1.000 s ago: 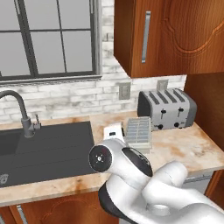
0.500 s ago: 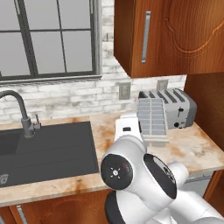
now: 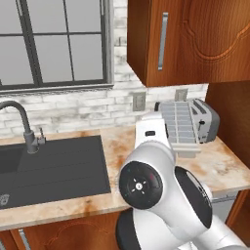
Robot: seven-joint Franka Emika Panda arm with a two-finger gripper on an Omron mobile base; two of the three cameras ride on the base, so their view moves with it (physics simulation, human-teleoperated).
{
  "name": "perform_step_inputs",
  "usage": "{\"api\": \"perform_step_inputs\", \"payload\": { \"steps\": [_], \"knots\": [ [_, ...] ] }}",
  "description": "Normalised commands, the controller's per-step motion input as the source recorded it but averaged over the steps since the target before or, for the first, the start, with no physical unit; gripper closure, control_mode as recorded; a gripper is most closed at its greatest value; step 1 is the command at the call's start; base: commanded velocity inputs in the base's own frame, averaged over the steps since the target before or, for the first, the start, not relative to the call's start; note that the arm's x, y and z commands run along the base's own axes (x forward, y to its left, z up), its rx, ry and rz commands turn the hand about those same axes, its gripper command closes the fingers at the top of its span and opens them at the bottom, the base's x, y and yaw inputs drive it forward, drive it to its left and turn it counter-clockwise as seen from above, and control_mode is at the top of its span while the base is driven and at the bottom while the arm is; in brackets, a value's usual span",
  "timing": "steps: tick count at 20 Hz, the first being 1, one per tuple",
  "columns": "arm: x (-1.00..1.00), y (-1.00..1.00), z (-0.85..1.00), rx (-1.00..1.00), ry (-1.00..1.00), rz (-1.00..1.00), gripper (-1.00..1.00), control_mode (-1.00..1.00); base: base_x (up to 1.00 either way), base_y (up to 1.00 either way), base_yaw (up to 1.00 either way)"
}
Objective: The ice cube tray has been filled with water. Take the tray and place it in the freezer to make ice. Close the freezer door after placing the tray.
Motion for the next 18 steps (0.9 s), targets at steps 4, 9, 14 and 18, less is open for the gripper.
{"api": "perform_step_inputs", "payload": {
  "steps": [4, 9, 14, 18],
  "knots": [
    [-0.07, -0.02, 0.08, 0.00, 0.00, 0.00, 1.00, -1.00, 0.00, 0.00, 0.00],
    [-0.16, 0.00, 0.00, 0.00, 0.00, 0.00, 1.00, -1.00, 0.00, 0.00, 0.00],
    [-0.22, 0.00, 0.00, 0.00, 0.00, 0.00, 1.00, 1.00, -0.57, 0.00, 0.00],
    [0.00, 0.00, 0.00, 0.00, 0.00, 0.00, 1.00, 1.00, -1.00, 0.00, -0.03]
  ]
}}
